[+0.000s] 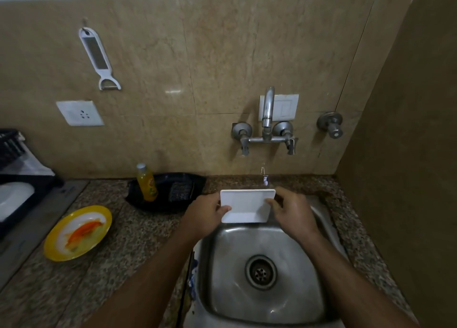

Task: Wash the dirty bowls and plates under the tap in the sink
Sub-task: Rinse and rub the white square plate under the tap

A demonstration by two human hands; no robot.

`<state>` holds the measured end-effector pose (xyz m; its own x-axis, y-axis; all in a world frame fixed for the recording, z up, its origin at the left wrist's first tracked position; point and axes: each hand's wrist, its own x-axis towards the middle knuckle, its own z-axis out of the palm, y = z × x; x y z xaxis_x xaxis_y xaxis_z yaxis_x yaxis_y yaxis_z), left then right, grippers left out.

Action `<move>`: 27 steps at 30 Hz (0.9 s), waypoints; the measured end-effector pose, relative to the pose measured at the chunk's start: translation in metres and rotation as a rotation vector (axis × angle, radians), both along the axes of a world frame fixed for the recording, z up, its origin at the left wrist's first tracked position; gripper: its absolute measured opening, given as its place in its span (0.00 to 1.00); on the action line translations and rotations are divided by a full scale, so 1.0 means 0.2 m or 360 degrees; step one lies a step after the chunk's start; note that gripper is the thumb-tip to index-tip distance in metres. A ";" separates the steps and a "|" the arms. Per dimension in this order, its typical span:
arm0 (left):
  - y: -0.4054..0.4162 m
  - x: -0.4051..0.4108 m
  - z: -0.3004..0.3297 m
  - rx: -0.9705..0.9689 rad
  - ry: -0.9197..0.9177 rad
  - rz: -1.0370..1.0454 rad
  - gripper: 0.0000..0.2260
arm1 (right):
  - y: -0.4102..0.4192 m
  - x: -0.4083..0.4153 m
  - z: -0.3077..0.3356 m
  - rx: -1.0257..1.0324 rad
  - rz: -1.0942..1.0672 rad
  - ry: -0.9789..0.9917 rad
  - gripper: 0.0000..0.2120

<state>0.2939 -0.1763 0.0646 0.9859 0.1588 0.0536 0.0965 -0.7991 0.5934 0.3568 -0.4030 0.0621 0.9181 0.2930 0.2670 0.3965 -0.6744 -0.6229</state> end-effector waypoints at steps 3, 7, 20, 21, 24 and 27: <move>0.00 0.00 -0.01 0.0062 0.0009 -0.0032 0.14 | -0.01 -0.02 -0.01 0.0025 0.0004 0.0020 0.02; 0.00 0.01 -0.02 0.0048 -0.0049 -0.0033 0.14 | -0.01 -0.02 -0.01 -0.0035 -0.0032 0.0053 0.05; -0.03 0.03 0.08 0.0084 -0.0360 0.0138 0.10 | -0.03 -0.03 0.09 0.0086 0.0038 -0.0066 0.05; -0.03 0.03 0.10 0.0095 -0.0399 0.0154 0.09 | -0.03 -0.03 0.10 0.0108 0.0045 -0.0090 0.05; -0.03 0.02 0.14 0.0143 -0.0471 0.0189 0.10 | -0.03 -0.04 0.17 0.0156 0.0035 -0.0178 0.06; -0.04 -0.01 0.19 0.0212 -0.0523 0.0236 0.12 | -0.04 -0.07 0.22 0.0164 0.0032 -0.0292 0.06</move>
